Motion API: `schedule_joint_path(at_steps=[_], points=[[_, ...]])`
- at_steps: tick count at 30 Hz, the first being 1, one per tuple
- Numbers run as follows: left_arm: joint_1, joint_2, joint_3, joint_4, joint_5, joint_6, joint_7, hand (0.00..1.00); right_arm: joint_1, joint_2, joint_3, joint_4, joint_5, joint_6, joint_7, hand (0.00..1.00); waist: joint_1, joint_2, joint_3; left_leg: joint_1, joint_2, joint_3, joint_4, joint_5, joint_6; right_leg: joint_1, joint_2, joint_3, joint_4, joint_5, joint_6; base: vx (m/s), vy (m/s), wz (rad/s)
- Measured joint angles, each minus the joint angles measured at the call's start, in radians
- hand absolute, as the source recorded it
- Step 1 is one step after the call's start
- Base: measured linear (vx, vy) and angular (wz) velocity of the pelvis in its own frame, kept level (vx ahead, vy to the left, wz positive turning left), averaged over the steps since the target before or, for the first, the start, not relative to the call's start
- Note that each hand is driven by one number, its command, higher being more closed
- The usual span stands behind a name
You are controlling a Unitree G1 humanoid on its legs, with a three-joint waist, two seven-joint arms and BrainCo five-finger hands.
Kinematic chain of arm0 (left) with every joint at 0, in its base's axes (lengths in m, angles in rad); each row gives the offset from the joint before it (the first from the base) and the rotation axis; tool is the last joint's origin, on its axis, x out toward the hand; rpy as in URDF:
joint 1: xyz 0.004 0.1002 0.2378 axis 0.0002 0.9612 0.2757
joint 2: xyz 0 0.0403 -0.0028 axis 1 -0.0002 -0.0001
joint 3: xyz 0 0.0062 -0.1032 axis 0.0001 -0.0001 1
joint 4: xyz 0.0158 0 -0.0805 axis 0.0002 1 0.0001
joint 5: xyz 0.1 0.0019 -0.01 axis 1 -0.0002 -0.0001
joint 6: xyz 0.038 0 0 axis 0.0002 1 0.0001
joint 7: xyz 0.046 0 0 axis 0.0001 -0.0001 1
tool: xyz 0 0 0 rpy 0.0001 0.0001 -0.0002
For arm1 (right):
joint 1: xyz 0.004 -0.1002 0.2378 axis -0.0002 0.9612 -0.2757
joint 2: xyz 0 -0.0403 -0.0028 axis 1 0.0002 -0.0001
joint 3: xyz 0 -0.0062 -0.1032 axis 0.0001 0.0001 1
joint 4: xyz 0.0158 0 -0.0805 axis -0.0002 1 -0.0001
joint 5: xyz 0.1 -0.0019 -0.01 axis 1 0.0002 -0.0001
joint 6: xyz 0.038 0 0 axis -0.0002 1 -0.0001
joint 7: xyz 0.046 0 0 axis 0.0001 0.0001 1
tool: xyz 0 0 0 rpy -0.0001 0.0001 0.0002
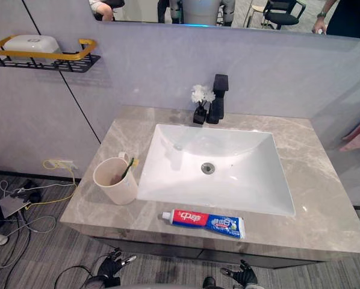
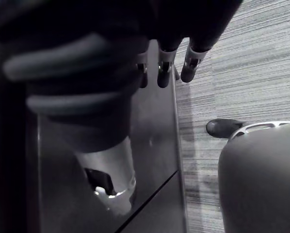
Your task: Organize washtable
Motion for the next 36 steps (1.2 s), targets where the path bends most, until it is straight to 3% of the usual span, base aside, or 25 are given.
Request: schedule_joint_path(at_steps=[7,21,24,30,32,36], points=[[-0.005,0.019,0.036,0.037,-0.011,0.001,0.003,0.0,0.001,-0.001,-0.036,0.006,0.001,0.0,0.001,0.0,-0.004,-0.001,0.0,-0.012,-0.01,-0.023,0.019,0.0,0.0,0.009,-0.011,-0.01,0.0,0.0,0.001,-0.02,-0.006,0.04],[0.043,0.151,0.391,0.017,-0.021,0.009,0.017,0.0,0.001,-0.102,-0.087,0.006,0.0,0.0,0.024,0.0,-0.002,0.003,-0.002,-0.027,-0.012,-0.062,0.015,0.01,0.004,0.01,-0.015,-0.049,0.0,0.001,0.002,-0.06,-0.023,0.08],[0.047,0.162,0.464,-0.119,-0.054,0.008,0.027,0.0,0.005,-0.106,-0.116,0.006,-0.001,0.001,0.024,0.0,0.001,0.005,-0.003,-0.033,-0.012,-0.073,0.015,0.01,0.004,0.01,-0.016,-0.054,0.0,0.001,0.002,0.0,0.001,0.09],[0.104,0.159,0.54,-0.67,-0.084,-0.001,0.082,0.0,0.046,-0.104,-0.151,-0.021,-0.001,0.0,0.024,0.0,0.016,0.018,-0.014,-0.044,-0.014,-0.088,0.018,0.01,0.004,0.008,-0.023,-0.069,0.0,-0.001,0.004,0.01,0.006,0.08],[0.102,0.127,0.571,-0.864,-0.074,-0.02,0.112,0.0,0.068,-0.102,-0.155,-0.024,-0.001,0.0,0.025,0.0,0.031,0.03,-0.022,-0.046,-0.018,-0.095,0.022,0.01,0.004,0.012,-0.028,-0.078,0.0,-0.001,0.004,0.01,0.015,0.11],[0.106,0.075,0.569,-1.066,-0.006,-0.025,0.141,0.0,0.081,-0.084,-0.155,-0.025,-0.001,0.002,0.034,0.0,0.032,0.036,-0.028,-0.046,-0.018,-0.108,0.036,0.009,0.005,0.026,-0.029,-0.084,0.001,-0.003,0.004,-0.02,0.001,0.13]])
